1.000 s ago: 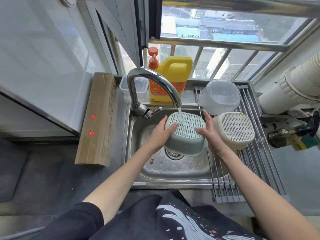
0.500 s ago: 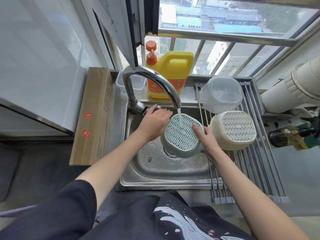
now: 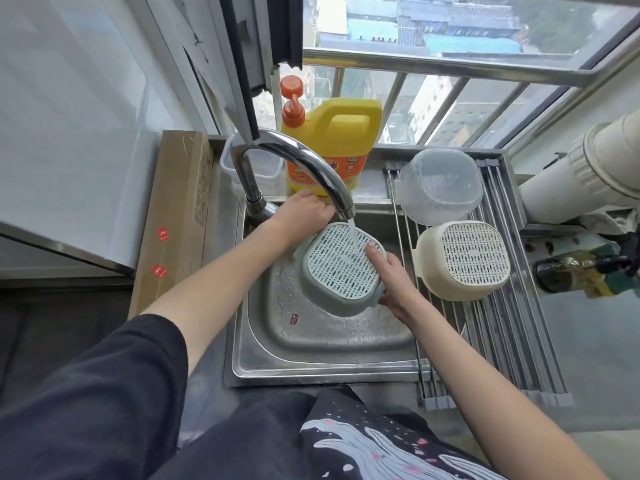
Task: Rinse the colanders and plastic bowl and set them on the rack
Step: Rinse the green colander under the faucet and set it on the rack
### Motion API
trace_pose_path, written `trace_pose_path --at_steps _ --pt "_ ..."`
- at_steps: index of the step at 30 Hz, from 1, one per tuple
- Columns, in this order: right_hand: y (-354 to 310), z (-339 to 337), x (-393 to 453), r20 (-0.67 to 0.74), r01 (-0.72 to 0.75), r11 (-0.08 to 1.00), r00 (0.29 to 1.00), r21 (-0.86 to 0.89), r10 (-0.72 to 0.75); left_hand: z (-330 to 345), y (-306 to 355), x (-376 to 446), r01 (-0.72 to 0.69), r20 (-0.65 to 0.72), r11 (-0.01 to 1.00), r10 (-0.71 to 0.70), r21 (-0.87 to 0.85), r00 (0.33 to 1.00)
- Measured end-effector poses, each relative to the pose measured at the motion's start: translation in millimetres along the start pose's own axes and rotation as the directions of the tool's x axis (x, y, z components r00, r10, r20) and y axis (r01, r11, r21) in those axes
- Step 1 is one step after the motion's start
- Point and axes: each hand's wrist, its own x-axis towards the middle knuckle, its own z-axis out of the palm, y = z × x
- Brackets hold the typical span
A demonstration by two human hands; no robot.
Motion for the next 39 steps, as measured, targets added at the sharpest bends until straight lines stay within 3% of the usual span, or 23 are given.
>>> trace_pose_path --at_steps 4,8,10,14,19,22,23,24,26,28,29,31,33,36,39 --pt "3.1 -6.6 -3.0 -0.007 0.002 0.999 1.000 -0.048 -0.002 -9.2 0.3 -1.2 0.077 -0.032 0.995 -0.079 -0.063 0.996" --pt "7.8 -13.4 -5.5 -0.020 -0.022 0.997 1.000 -0.074 0.020 -16.7 -17.6 -2.1 0.250 0.001 0.961 -0.252 -0.120 0.968" --pt "10.2 -14.8 -6.5 -0.023 -0.028 0.997 0.999 -0.076 0.027 -14.1 -24.8 -2.8 0.276 -0.044 0.953 -0.283 -0.125 0.958" --pt "10.0 -11.4 -8.4 -0.036 -0.018 0.994 0.999 -0.107 0.014 -17.8 -16.3 -3.0 0.357 -0.005 0.913 -0.365 -0.198 0.931" --pt "-3.6 -9.7 -17.0 -0.035 0.080 0.971 0.995 -0.224 -0.090 -14.9 -7.5 -16.6 0.288 -0.075 0.950 -0.298 -0.124 0.952" --pt "-13.4 -12.4 -27.1 -0.054 0.151 0.947 0.983 -0.283 -0.173 -19.6 25.6 -45.2 0.176 -0.282 0.931 -0.271 -0.321 0.920" --pt "-16.0 -13.9 -30.4 -0.055 0.167 0.943 0.980 -0.289 -0.191 -21.1 39.9 -56.0 0.166 -0.278 0.858 -0.332 -0.485 0.901" --pt "-17.6 -15.6 -33.6 -0.052 0.180 0.941 0.978 -0.287 -0.203 -24.8 54.7 -66.1 0.203 -0.183 0.709 -0.427 -0.675 0.885" --pt "-21.2 -16.8 -39.9 -0.034 0.203 0.945 0.975 -0.256 -0.219 -28.9 78.0 -77.8 0.344 0.191 0.203 -0.533 -0.917 0.824" --pt "-23.1 -16.2 -44.3 -0.039 0.196 0.952 0.977 -0.235 -0.211 -23.5 92.4 -80.9 0.429 0.512 -0.281 -0.428 -0.858 0.744" --pt "-22.0 -16.8 -43.2 -0.030 0.194 0.952 0.978 -0.235 -0.207 -19.6 96.8 -81.2 0.461 0.604 -0.416 -0.334 -0.783 0.724" --pt "-17.5 -17.6 -40.1 0.013 0.220 0.950 0.975 -0.223 -0.222 -17.7 99.8 -82.1 0.483 0.669 -0.553 -0.196 -0.679 0.716" --pt "-18.5 -15.5 -45.5 -0.010 0.225 0.954 0.973 -0.197 -0.232 -17.5 96.5 -82.3 0.435 0.663 -0.630 -0.174 -0.644 0.728" --pt "-21.5 -15.4 -59.9 -0.114 0.243 0.959 0.959 -0.147 -0.260 -23.3 90.7 -81.7 0.382 0.650 -0.686 -0.176 -0.620 0.740" --pt "-33.1 -7.6 -84.8 -0.162 0.293 0.952 0.939 -0.086 -0.304 -38.8 86.9 -82.9 0.344 0.601 -0.670 -0.192 -0.658 0.776"
